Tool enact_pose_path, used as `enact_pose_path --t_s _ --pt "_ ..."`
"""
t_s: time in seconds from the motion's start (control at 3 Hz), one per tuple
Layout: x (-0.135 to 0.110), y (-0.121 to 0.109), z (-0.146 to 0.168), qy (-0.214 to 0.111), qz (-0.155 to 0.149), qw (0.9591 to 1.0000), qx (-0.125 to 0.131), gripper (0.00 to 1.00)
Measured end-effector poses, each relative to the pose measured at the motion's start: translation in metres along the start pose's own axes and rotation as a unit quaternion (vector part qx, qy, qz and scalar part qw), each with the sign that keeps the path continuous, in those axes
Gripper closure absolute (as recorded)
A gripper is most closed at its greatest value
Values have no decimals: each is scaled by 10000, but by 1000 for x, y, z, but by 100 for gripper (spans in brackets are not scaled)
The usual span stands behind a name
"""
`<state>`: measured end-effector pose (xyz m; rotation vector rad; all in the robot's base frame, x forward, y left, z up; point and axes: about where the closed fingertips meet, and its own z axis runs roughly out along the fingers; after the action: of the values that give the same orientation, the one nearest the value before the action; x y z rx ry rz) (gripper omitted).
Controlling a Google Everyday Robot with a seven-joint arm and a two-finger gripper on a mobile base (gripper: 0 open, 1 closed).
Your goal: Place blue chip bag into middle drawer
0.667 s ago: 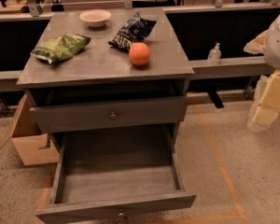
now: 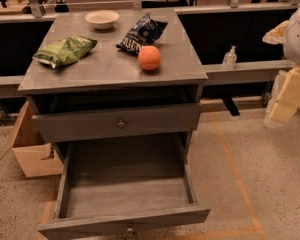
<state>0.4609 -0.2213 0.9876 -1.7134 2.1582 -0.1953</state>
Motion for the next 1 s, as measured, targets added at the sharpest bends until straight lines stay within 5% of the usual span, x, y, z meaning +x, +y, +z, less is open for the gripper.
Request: enact_pose_path --t_s 0.33,0.67,1.0 --pt "-1 -55 -1 -89 -343 9965 752 0" --pt "-14 -116 7 -504 -792 9855 1414 0" --pt "-41 -168 37 -715 -1600 9641 1997 0"
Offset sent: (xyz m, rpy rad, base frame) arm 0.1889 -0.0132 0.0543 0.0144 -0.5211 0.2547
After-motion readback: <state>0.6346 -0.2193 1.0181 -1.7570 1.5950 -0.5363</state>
